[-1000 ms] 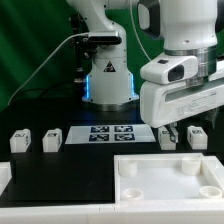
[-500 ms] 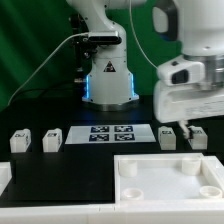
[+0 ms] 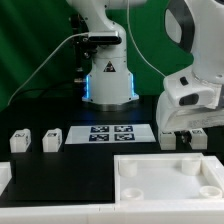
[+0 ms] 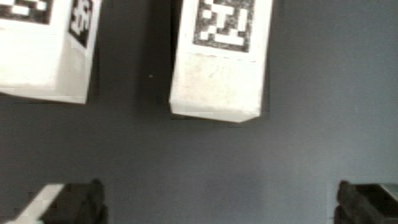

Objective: Assemble one leg

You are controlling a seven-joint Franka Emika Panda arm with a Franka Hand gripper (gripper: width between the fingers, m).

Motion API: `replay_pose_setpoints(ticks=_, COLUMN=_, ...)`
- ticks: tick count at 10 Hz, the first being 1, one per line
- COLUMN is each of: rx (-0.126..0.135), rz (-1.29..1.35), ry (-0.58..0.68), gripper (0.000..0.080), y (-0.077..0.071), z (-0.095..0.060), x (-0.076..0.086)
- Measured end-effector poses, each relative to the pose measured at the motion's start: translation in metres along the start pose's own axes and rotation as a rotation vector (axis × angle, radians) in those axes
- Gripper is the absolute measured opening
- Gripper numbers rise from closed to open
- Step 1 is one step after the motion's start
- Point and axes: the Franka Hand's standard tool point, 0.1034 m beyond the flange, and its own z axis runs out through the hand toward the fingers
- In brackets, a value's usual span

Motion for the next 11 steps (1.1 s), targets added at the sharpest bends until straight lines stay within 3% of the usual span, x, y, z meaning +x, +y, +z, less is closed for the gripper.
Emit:
replay_pose_setpoints(ticks=3, rx=-0.002, rz=-0.002, ry=-0.31, gripper=0.0649, y=0.0, z=0.003, x=-0.006)
replay_pose_setpoints(ticks=4, rx=0.0, rz=-0.003, ry=-0.358, gripper=0.0649, y=-0.001, z=0.005, x=-0.004)
replay_pose_setpoints(ticks=11, rx=-0.024, rz=0.025, ry=-0.415, gripper=0.0649, y=-0.005, z=0.027, x=-0.02)
